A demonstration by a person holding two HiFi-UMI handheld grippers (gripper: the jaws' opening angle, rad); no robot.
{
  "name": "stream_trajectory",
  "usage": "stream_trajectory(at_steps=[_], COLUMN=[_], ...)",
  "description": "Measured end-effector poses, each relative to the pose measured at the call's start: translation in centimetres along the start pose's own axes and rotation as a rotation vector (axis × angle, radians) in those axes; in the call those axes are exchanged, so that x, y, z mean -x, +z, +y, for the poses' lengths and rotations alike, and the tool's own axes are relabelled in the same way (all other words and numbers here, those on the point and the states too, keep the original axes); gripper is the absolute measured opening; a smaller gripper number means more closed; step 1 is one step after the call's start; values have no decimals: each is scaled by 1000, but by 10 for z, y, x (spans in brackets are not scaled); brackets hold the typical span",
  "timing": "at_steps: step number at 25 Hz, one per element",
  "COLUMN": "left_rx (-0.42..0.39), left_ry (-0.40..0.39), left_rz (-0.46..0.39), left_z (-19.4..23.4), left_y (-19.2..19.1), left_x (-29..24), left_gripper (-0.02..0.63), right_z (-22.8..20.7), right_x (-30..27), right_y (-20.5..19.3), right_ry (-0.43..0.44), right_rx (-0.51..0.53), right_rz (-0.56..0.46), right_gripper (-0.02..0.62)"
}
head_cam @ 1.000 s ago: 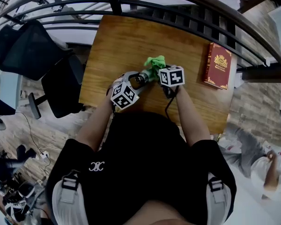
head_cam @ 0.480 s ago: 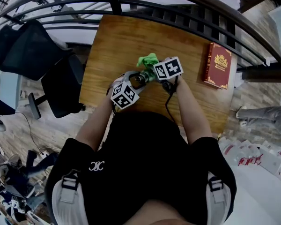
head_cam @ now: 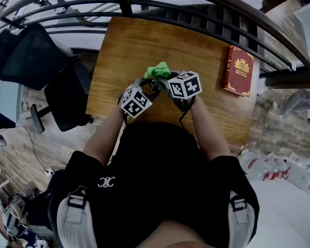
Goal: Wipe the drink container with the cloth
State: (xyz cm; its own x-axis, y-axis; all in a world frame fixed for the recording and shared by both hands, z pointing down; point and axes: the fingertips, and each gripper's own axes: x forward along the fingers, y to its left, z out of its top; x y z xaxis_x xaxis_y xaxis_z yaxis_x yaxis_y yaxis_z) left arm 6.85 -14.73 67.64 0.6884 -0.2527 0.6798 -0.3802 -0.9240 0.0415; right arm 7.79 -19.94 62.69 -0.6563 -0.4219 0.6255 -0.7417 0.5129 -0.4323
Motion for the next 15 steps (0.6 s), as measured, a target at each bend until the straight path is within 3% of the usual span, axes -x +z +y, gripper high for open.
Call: stream_trajectory(at_steps=[7,12,15], left_rx=[138,259,278], left_ry=[-4,13,6], left_rz=[-30,-67,-64], left_z=[6,22,23], left_y=[1,2,3], left_x=[-2,-3,-2], left_gripper=[307,307,307], right_z=[-4,-7,-7], right_x=[17,16,15], right_y=[-14,-43,-59], right_ry=[4,-5,-7], right_rx=[-90,-127,-158], right_rz=[-67,-27,-15], right_gripper=[92,92,92])
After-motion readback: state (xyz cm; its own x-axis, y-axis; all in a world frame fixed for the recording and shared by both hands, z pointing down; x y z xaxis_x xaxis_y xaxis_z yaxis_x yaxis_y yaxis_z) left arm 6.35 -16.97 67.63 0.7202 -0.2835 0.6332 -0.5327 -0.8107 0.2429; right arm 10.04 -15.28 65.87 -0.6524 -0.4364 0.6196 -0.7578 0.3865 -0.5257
